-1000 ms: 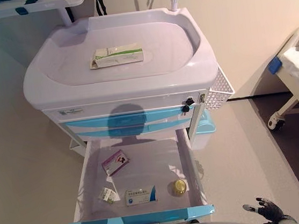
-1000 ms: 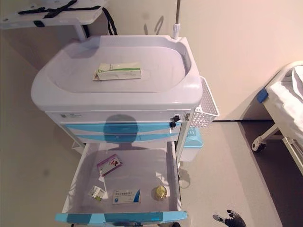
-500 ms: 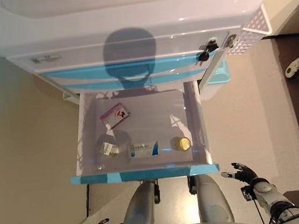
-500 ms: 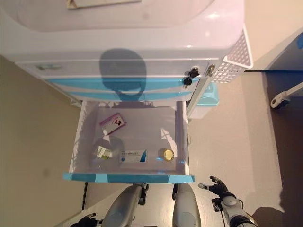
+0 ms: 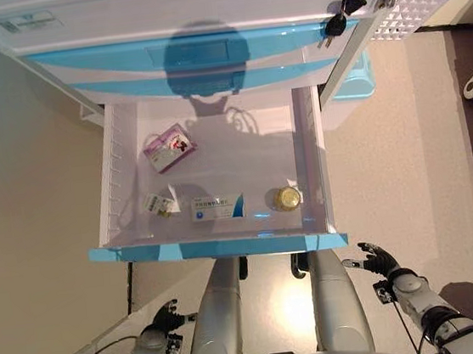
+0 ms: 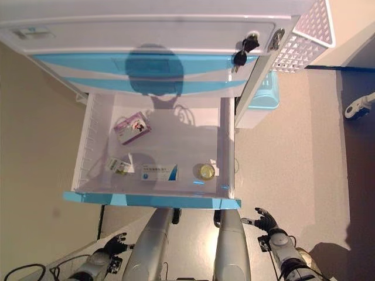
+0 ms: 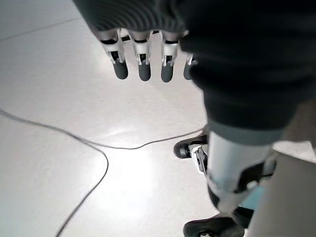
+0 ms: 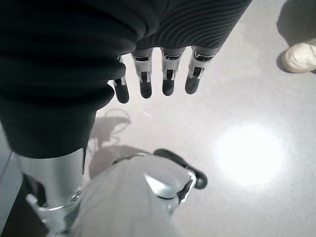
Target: Open the drawer and pick up the medicine
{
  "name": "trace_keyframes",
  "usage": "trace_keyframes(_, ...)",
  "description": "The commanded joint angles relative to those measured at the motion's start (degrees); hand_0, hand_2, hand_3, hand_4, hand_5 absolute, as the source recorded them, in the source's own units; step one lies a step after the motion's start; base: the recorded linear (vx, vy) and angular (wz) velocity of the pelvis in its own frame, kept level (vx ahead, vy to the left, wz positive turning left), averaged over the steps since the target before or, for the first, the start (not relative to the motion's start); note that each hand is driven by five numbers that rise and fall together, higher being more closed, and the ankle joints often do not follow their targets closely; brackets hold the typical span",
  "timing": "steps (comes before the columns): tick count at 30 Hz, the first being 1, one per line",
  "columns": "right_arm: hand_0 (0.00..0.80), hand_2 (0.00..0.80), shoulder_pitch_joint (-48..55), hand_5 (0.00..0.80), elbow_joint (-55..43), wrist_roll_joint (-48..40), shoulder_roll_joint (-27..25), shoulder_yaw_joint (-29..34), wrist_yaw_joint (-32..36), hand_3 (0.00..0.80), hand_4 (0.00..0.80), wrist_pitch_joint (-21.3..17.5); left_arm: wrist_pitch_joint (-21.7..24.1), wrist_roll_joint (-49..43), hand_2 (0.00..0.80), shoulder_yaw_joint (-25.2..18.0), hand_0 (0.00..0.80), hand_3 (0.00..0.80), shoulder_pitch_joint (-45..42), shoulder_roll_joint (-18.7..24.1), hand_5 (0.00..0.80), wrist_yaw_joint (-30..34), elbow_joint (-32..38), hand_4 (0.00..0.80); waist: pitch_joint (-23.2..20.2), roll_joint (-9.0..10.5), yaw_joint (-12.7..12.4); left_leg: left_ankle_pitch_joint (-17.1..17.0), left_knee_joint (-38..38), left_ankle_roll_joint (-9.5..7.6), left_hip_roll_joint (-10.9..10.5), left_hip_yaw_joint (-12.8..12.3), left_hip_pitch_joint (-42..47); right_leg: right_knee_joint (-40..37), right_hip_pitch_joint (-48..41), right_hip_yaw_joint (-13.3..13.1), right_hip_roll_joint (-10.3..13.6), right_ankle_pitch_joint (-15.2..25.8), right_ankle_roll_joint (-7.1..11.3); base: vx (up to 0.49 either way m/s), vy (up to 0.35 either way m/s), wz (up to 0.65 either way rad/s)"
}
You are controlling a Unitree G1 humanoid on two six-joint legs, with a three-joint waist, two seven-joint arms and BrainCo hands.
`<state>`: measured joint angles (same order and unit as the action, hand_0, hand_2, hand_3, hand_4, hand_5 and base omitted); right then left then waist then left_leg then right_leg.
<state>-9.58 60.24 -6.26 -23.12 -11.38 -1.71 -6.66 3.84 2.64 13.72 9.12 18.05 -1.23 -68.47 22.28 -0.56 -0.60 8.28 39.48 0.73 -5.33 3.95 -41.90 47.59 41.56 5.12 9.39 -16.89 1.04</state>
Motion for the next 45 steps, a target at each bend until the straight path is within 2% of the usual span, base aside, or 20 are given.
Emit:
trace_keyframes(1, 0.000, 0.000, 2.6, 0.000, -2.0, 0.3, -2.2, -1.9, -0.7, 0.000, 0.000, -1.7, 0.7, -4.3, 0.000, 1.3, 0.000, 0.000, -2.5, 2.5, 0.000, -2.2, 1.1, 0.000, -2.2, 0.66, 1.1, 4.2, 0.9, -4.47, -2.6, -0.6, 2.7, -4.7, -1.8, -1.0, 0.8, 5.8, 0.36, -0.045, 0.009, 0.02)
trace_keyframes(2, 0.000, 0.000, 2.4, 0.000, -1.9, 0.4, -2.5, -2.3, -0.7, 0.000, 0.000, -1.9, 1.1, -5.8, 0.000, 3.2, 0.000, 0.000, -1.3, 3.4, 0.000, -2.3, 2.7, 0.000, -2.3, 0.65, 1.2, 4.2, 1.1, -4.43, -2.7, -0.5, 2.1, -4.3, -1.0, -1.0, 0.8, 5.7, 0.26, -0.034, 0.005, 0.01)
trace_keyframes(6, 0.000, 0.000, 2.0, 0.000, -1.7, 0.9, -2.9, -3.4, -0.5, 0.000, 0.000, -2.3, 1.5, -8.3, 0.000, 5.7, 0.000, 0.000, 1.2, 5.4, 0.000, -2.7, 5.4, 0.000, -2.6, 0.58, 1.6, 4.0, 1.3, -4.30, -2.6, -0.4, 1.1, -3.9, 0.2, -1.0, 0.5, 5.6, 0.18, -0.013, 0.004, 0.01)
trace_keyframes(7, 0.000, 0.000, 2.0, 0.000, -1.3, 1.1, -2.9, -3.6, -0.4, 0.000, 0.000, -2.3, 1.6, -8.5, 0.000, 5.9, 0.000, 0.000, 1.2, 5.6, 0.000, -2.5, 5.4, 0.000, -2.4, 0.53, 1.4, 5.8, 2.3, -4.18, -2.5, -0.3, 1.6, -2.7, -0.1, -1.4, 0.3, 4.0, 0.51, -0.031, 0.049, 0.03)
trace_keyframes(8, 0.000, 0.000, -0.6, 0.000, -1.1, 1.0, -4.7, -5.1, 2.1, 0.000, 0.000, -1.5, -0.5, -2.3, 0.000, 5.7, 0.000, 0.000, 10.8, 14.3, 0.000, 3.6, 1.3, 0.000, -3.0, 0.84, 3.0, 4.0, 1.3, -4.19, -2.1, -1.2, 0.7, -3.8, 1.1, -2.1, -0.2, 6.0, 0.19, -0.008, 0.044, 0.03)
trace_keyframes(9, 0.000, 0.000, -0.6, 0.000, -1.1, 1.0, -4.7, -5.1, 2.1, 0.000, 0.000, -1.5, -0.5, -2.3, 0.000, 5.7, 0.000, 0.000, 10.8, 14.3, 0.000, 3.6, 1.3, 0.000, -3.0, 0.84, 3.0, 4.0, 1.3, -4.19, -2.1, -1.2, 0.7, -3.8, 1.1, -2.1, -0.2, 6.0, 0.19, -0.021, 0.069, -0.02)
trace_keyframes(10, 0.000, 0.000, 2.1, 0.000, -2.6, 1.0, -5.5, -3.3, 1.2, 0.000, 0.000, -2.0, 2.4, -5.4, 0.000, 7.1, 0.000, 0.000, 1.9, 14.8, 0.000, 4.9, 15.4, 0.000, -3.2, -0.21, 1.8, 6.1, 3.0, -4.24, -2.6, -0.6, 0.4, -2.1, 1.3, -2.0, 0.2, 4.2, 0.56, -0.035, 0.039, -0.05)
trace_keyframes(11, 0.000, 0.000, 4.3, 0.000, -5.2, 1.6, -6.6, -2.1, 1.7, 0.000, 0.000, -1.8, 1.8, -7.1, 0.000, 7.1, 0.000, 0.000, -2.7, 24.2, 0.000, 4.7, 32.5, 0.000, -3.3, -0.90, 1.5, 4.4, 2.2, -4.49, -2.9, -0.6, -0.2, -3.0, 1.7, -1.5, 0.6, 5.8, 0.34, 0.042, 0.022, -0.16)
trace_keyframes(12, 0.000, 0.000, 4.4, 0.000, -5.2, 1.6, -6.6, -2.2, 1.7, 0.000, 0.000, -1.8, 1.7, -7.1, 0.000, 7.0, 0.000, 0.000, -2.9, 24.2, 0.000, 4.7, 32.6, 0.000, -3.3, -0.85, 1.5, 6.2, 2.9, -4.34, -2.8, -0.4, 0.5, -2.1, 1.2, -1.9, 0.4, 4.2, 0.74, -0.018, 0.006, -0.13)
trace_keyframes(13, 0.000, 0.000, 6.4, 0.000, -5.3, 1.3, -6.9, -1.1, 2.3, 0.000, 0.000, -2.3, 4.3, -5.0, 0.000, 4.1, 0.000, 0.000, -9.8, 28.3, 0.000, 6.7, 46.2, 0.000, -3.1, -1.61, 0.8, 6.2, 3.0, -4.30, -3.0, -0.1, 0.3, -1.6, 1.4, -1.6, 0.7, 3.9, 0.77, 0.044, -0.024, -0.04)
trace_keyframes(14, 0.000, 0.000, 7.0, 0.000, -5.0, 1.6, -7.5, -0.3, 2.8, 0.000, 0.000, -2.3, 3.3, 1.7, 0.000, 1.8, 0.000, 0.000, -14.8, 32.3, 0.000, 9.9, 55.4, 0.000, -2.9, -2.38, 0.1, 6.1, 2.9, -4.32, -3.3, 0.2, 0.0, -1.5, 1.6, -1.4, 0.9, 3.8, 0.82, -0.054, -0.006, 0.22)
trace_keyframes(15, 0.000, 0.000, 6.1, 0.000, -2.9, 1.1, -6.9, -0.3, 3.7, 0.000, 0.000, -1.7, 3.9, 6.0, 0.000, -1.6, 0.000, 0.000, -19.9, 38.2, 0.000, 14.0, 67.7, 0.000, -3.2, -3.12, -0.6, 5.9, 2.7, -4.25, -3.7, 0.5, -0.6, -1.6, 2.0, -1.2, 0.9, 3.8, 0.87, -0.052, 0.000, 0.30)
trace_keyframes(16, 0.000, 0.000, 5.4, 0.000, -1.9, 1.2, -6.5, -0.6, 4.0, 0.000, 0.000, -1.5, 3.8, 7.6, 0.000, -2.8, 0.000, 0.000, -20.6, 39.9, 0.000, 15.2, 70.4, 0.000, -3.5, -3.25, -0.7, 5.8, 2.6, -4.24, -3.8, 0.4, -0.8, -1.7, 2.3, -1.3, 0.9, 4.0, 0.94, -0.030, 0.005, 0.43)
trace_keyframes(18, 0.000, 0.000, 4.8, 0.000, -1.0, 1.2, -6.0, -0.9, 4.5, 0.000, 0.000, -1.1, 3.5, 9.3, 0.000, -3.5, 0.000, 0.000, -20.5, 41.1, 0.000, 16.4, 72.8, 0.000, -3.7, -3.25, -0.8, 5.7, 2.4, -4.25, -3.8, 0.2, -1.0, -1.9, 2.6, -1.6, 0.7, 4.2, 1.00, -0.022, 0.018, 0.32)
trace_keyframes(19, 0.000, 0.000, 4.4, 0.000, -0.7, 1.2, -5.6, -1.4, 5.4, 0.000, 0.000, -0.7, 3.5, 13.0, 0.000, -3.9, 0.000, 0.000, -19.8, 42.8, 0.000, 17.3, 74.9, 0.000, -4.1, -3.26, -0.8, 5.6, 2.3, -4.34, -3.7, 0.1, -1.3, -2.2, 3.1, -1.9, 0.5, 4.5, 1.01, -0.031, 0.032, 0.11)
trace_keyframes(23, 0.000, 0.000, 4.6, 0.000, -0.4, 1.2, -5.5, -2.1, 5.9, 0.000, 0.000, -1.0, 3.8, 17.2, 0.000, -2.9, 0.000, 0.000, -17.8, 44.6, 0.000, 17.5, 78.4, 0.000, -4.4, -3.14, -0.8, 5.3, 2.1, -4.47, -3.5, -0.2, -1.6, -2.3, 3.6, -2.2, 0.3, 4.8, 0.98, -0.008, 0.009, -0.13)
trace_keyframes(28, 0.000, 0.000, 4.8, 0.000, -0.2, 1.0, -5.4, -2.6, 6.2, 0.000, 0.000, -1.1, 3.8, 18.7, 0.000, -1.2, 0.000, 0.000, -16.7, 46.0, 0.000, 16.4, 77.2, 0.000, -4.5, -2.79, -0.6, 5.1, 1.9, -4.80, -3.4, -0.7, -1.6, -2.6, 3.7, -2.7, 0.2, 5.2, 1.31, 0.007, 0.007, -0.09)
trace_keyframes(36, 0.000, 0.000, 5.1, 0.000, -0.2, 1.1, -6.5, -2.1, 5.9, 0.000, 0.000, -1.0, 3.4, 16.8, 0.000, 0.1, 0.000, 0.000, -18.0, 44.7, 0.000, 16.7, 73.6, 0.000, -4.3, -2.76, -0.2, 4.7, 0.7, -5.04, -3.3, -0.8, -0.9, -3.7, 3.1, -2.7, 0.3, 5.6, 1.57, 0.005, 0.003, -0.03)
trace_keyframes(42, 0.000, 0.000, 5.0, 0.000, -0.2, 1.4, -5.9, -2.1, 5.3, 0.000, 0.000, -1.0, 3.3, 17.2, 0.000, -1.4, 0.000, 0.000, -19.4, 42.3, 0.000, 15.4, 72.8, 0.000, -4.6, -2.84, -0.4, 3.4, -2.8, -4.97, -3.5, -0.5, 0.6, -6.5, 1.6, -2.3, 0.4, 6.8, 2.07, 0.000, 0.000, 0.00)
trace_keyframes(45, 0.000, 0.000, 4.7, 0.000, -0.1, 1.4, -5.8, -2.2, 5.2, 0.000, 0.000, -0.9, 3.2, 18.0, 0.000, -1.5, 0.000, 0.000, -19.9, 42.5, 0.000, 15.6, 73.1, 0.000, -4.5, -2.90, -0.6, 2.8, -3.8, -4.88, -3.6, -0.4, 1.1, -7.5, 1.0, -2.1, 0.5, 7.3, 2.19, 0.000, 0.000, 0.00)
